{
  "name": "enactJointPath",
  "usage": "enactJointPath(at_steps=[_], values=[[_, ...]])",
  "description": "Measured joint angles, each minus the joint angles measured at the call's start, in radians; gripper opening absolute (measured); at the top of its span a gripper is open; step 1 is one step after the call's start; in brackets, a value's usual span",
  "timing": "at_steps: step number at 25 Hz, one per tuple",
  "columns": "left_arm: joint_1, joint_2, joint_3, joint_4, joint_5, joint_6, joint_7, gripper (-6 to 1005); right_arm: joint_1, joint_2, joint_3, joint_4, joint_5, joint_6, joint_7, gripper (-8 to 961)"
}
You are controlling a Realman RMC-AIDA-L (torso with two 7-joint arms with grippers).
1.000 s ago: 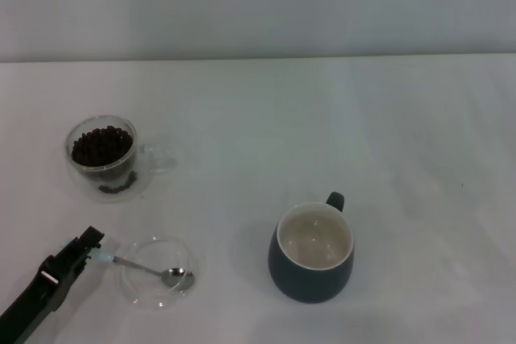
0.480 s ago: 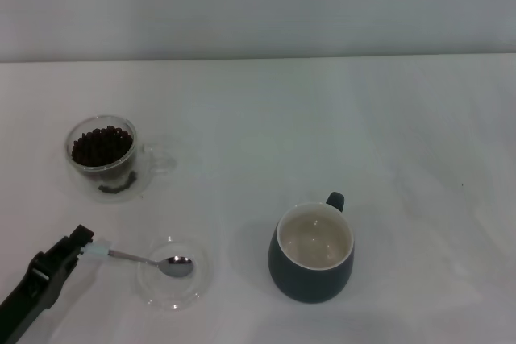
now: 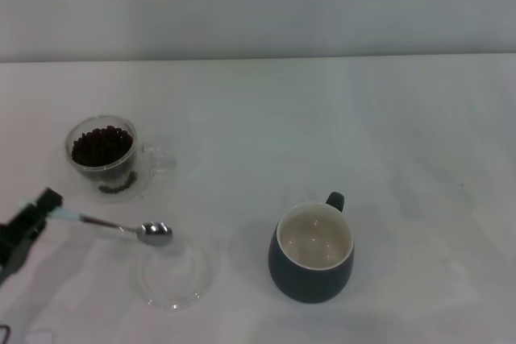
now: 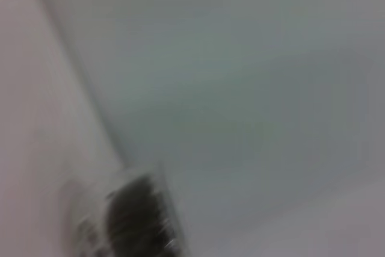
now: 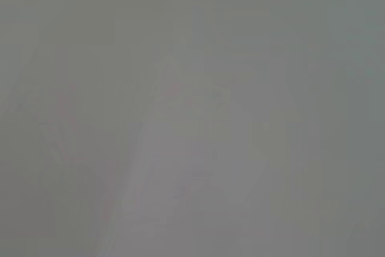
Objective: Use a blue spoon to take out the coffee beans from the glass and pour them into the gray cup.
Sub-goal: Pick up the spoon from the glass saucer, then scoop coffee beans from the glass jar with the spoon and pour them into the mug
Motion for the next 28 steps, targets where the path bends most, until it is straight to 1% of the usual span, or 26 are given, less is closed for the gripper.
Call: enactJointPath(at_steps=[1,3,4,5,7,12,13,14,17,18,19,23,25,26,28], values=[[0.01,0.005,0.0,0.041,0.004,0.021,-0.013,136,0.0,0.0,0.0,0.0,0.0,0.0,0.0,531],[0.016,0.019,0.0,0.087,0.005,0.051,-0.031,136,0.0,0.0,-0.001,0.0,0.0,0.0,0.0,531],[0.016,0.019,0.0,0.087,0.005,0.051,-0.031,136,0.0,0.0,-0.002,0.001,0.0,0.0,0.0,530],[0.017,0.036,-0.001,0.118,0.005,0.066,-0.047,136,0.0,0.0,-0.002,0.001,0.0,0.0,0.0,530],[0.017,0.044,-0.002,0.133,0.005,0.069,-0.055,136,0.0,0.0,-0.003,0.001,-0.002,0.0,0.0,530],[0.009,0.084,-0.004,0.205,0.005,0.072,-0.074,136,0.001,0.0,-0.005,0.003,-0.005,-0.002,0.0,532],[0.009,0.084,-0.004,0.205,0.005,0.072,-0.074,136,0.002,0.0,-0.006,0.003,-0.006,-0.004,0.0,532],[-0.008,0.11,-0.003,0.215,0.006,0.062,-0.08,136,0.004,0.0,-0.007,0.004,-0.006,-0.005,0.0,532],[-0.031,0.139,-0.003,0.217,0.006,0.037,-0.084,136,0.006,0.0,-0.016,0.008,-0.008,-0.007,0.0,531],[-0.031,0.139,-0.003,0.217,0.006,0.037,-0.084,136,0.008,0.0,-0.019,0.009,-0.008,-0.007,0.0,531],[-0.051,0.162,-0.001,0.219,0.007,0.011,-0.098,136,0.009,0.0,-0.02,0.012,-0.008,-0.006,0.0,530],[-0.091,0.194,0.001,0.22,0.022,-0.054,-0.13,135,0.015,0.0,-0.039,0.018,-0.009,0.0,0.0,530],[-0.109,0.205,0.001,0.221,0.032,-0.087,-0.142,135,0.015,0.0,-0.056,0.019,-0.009,-0.001,0.0,531],[-0.109,0.205,0.001,0.221,0.032,-0.087,-0.142,135,0.015,0.0,-0.064,0.019,-0.009,-0.003,0.0,531],[-0.143,0.219,0.001,0.222,0.061,-0.138,-0.157,135,0.016,0.0,-0.08,0.02,-0.009,-0.008,0.0,531]])
